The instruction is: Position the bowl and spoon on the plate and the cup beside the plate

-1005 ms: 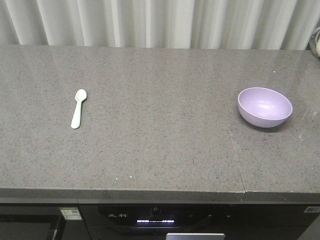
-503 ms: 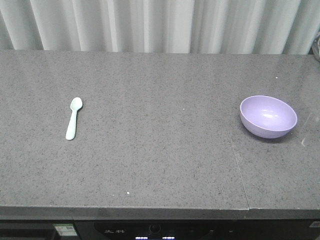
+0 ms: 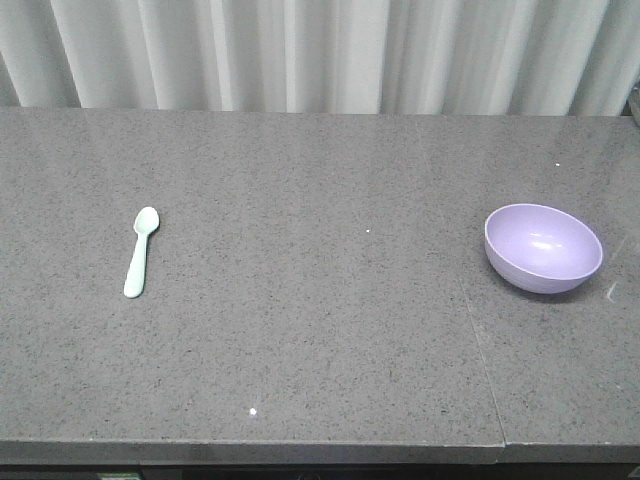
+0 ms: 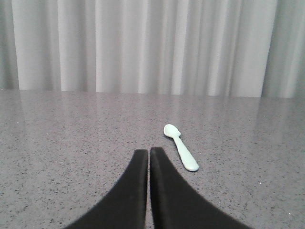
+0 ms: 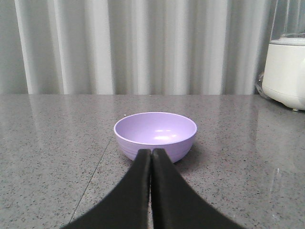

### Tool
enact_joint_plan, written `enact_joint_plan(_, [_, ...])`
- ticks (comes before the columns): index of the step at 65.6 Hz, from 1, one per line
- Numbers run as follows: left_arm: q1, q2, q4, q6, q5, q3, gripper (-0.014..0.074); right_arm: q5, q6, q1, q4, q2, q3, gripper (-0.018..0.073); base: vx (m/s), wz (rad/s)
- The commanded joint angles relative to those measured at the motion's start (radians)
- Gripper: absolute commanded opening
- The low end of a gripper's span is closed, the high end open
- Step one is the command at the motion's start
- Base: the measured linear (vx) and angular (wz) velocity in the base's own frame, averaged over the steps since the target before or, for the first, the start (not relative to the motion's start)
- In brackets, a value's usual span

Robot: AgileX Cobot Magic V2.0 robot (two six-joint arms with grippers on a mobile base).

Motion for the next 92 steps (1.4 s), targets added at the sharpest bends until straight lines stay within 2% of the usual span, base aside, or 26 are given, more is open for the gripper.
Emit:
enact_joint_plan(1, [0.0, -0.015, -0.001, -0.006, -0.077, -0.017, -0.0006, -0.072, -0.007, 0.001, -0.004, -0.006, 0.008, -0.0009, 0.03, -0.01])
enact_joint_plan(92, [0.0, -0.015, -0.001, -0.006, -0.077, -0.017, -0.0006, -0.071, -0.007, 0.001, -0.004, -0.006, 0.008, -0.0009, 0.02, 0.0])
